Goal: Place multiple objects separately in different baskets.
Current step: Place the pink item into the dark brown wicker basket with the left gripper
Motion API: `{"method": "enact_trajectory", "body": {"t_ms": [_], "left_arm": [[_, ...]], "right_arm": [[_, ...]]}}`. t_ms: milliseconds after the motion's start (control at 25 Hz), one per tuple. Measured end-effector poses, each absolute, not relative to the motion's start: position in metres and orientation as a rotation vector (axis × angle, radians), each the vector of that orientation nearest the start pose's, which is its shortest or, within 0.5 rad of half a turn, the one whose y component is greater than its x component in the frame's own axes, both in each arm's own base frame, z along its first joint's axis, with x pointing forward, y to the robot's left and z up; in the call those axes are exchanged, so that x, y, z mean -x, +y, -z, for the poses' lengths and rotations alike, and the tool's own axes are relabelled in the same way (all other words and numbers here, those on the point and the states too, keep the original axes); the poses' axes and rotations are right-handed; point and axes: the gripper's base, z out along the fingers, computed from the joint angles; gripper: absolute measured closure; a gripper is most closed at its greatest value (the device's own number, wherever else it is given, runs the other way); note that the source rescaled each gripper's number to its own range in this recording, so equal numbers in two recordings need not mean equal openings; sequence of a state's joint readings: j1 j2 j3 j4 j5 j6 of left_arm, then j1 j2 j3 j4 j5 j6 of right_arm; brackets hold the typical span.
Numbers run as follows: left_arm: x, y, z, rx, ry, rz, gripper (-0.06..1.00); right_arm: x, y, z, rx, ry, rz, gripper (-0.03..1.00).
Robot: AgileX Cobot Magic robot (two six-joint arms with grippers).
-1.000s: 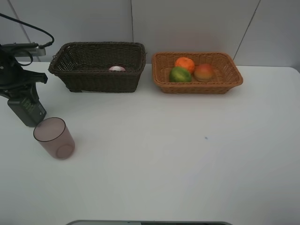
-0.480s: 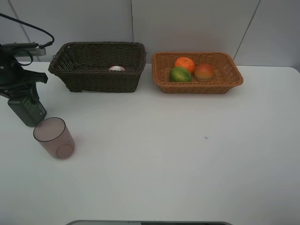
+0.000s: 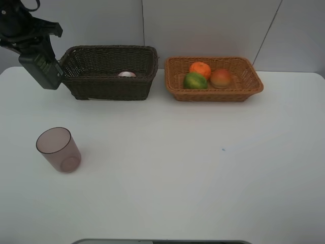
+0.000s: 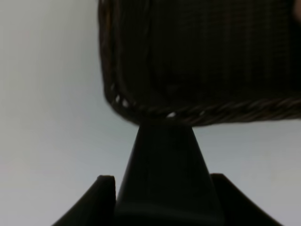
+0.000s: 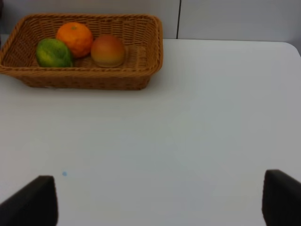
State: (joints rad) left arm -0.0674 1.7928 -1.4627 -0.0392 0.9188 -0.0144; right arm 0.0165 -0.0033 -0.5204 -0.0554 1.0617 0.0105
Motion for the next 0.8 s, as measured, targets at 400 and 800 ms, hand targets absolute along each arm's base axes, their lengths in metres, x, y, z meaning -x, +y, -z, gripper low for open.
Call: {"method": "enact_trajectory", "body": {"t_ms": [400, 800], "left_arm": [[-0.419, -0.086, -0.311, -0.203, 2.525, 0.027, 0.42], [-0.457, -0.098, -0.231, -0.233, 2.584, 0.011, 0.42]], "right_arm": [[0.008, -0.005, -0.283, 0.003, 2.021, 0.049, 0.11], [0.008, -0.005, -0.283, 0.003, 2.021, 0.050, 0.11]]}}
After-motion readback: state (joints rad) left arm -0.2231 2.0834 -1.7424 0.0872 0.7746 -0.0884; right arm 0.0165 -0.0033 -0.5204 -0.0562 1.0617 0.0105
